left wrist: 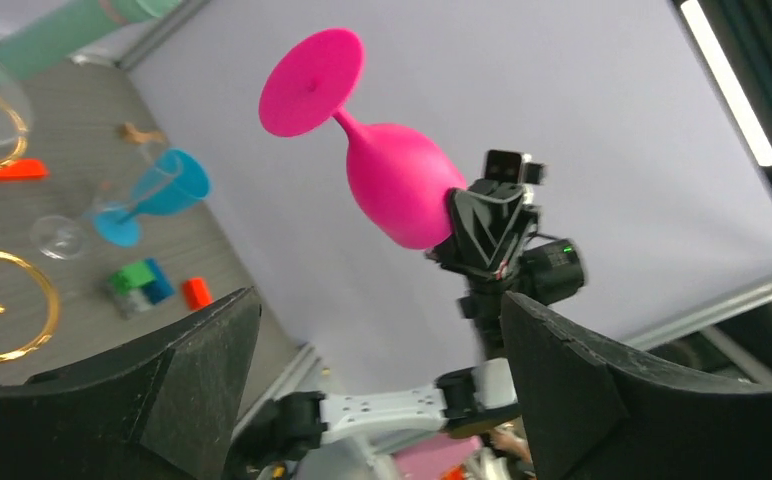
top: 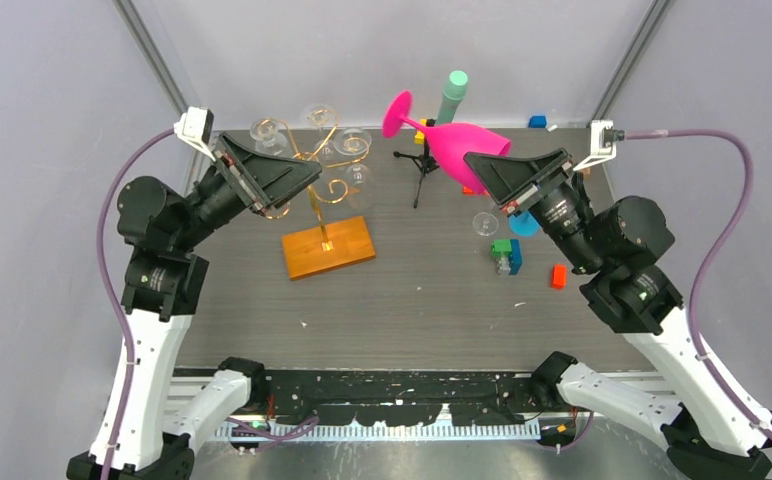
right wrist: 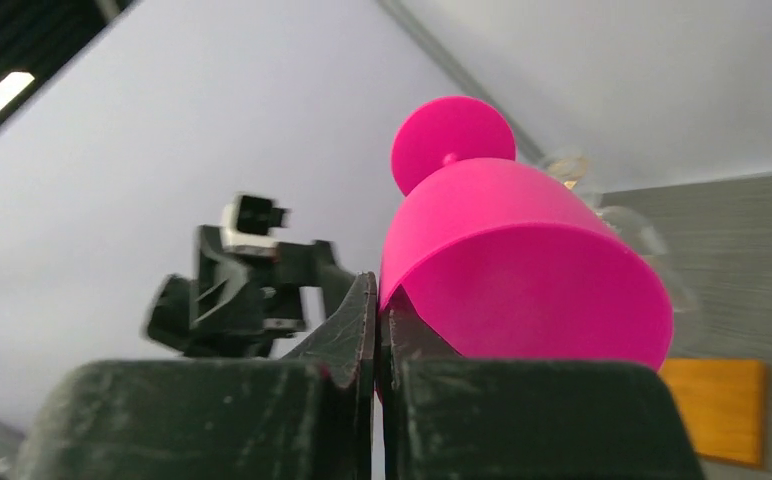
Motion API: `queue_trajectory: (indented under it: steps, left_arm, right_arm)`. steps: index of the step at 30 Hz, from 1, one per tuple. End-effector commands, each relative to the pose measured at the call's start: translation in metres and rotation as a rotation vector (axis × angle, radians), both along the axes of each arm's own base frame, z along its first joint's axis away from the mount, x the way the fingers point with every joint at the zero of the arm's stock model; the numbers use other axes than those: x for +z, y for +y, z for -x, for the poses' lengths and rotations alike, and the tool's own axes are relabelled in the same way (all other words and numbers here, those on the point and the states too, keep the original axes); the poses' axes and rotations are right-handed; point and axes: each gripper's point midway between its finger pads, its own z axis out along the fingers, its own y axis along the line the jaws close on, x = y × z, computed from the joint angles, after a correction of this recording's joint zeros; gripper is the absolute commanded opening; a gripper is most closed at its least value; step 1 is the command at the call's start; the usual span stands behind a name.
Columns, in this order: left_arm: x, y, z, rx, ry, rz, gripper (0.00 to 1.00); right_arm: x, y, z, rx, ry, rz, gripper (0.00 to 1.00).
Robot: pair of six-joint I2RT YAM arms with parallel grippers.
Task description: Take the wine glass off the wine glass rack
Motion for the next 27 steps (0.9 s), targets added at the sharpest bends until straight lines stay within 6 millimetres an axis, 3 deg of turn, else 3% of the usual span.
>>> queue_trajectory:
  steps: [1, 4, 5, 9, 19, 27]
  left_arm:
    - [-0.021, 0.011, -0.009, 0.115, -0.099, -0.241, 0.92]
    - [-0.028, 0.025, -0.015, 0.217, -0.113, -0.345, 0.92]
    - [-0.030, 0.030, -0.016, 0.249, -0.114, -0.375, 0.92]
    - [-0.041, 0.051, -0.024, 0.368, -0.121, -0.491, 0.92]
    - [-0.058, 0.073, -0.036, 0.483, -0.110, -0.610, 0.93]
    - [-0.062, 0.075, -0.035, 0.490, -0.105, -0.619, 0.93]
  right_arm:
    - [-0.060, -0.032, -0.040, -0.281, 0.164, 0.351, 0.00]
    - [-0.085, -0.050, -0.054, -0.396, 0.261, 0.517, 0.00]
    - [-0.102, -0.056, -0.053, -0.410, 0.304, 0.597, 0.00]
    - [-0.133, -0.067, -0.056, -0.439, 0.383, 0.776, 0.00]
    - [-0.215, -0.046, -0.084, -0.343, 0.590, 1.172, 0.00]
    - [-0.257, -0.034, -0.128, -0.266, 0.693, 1.179, 0.00]
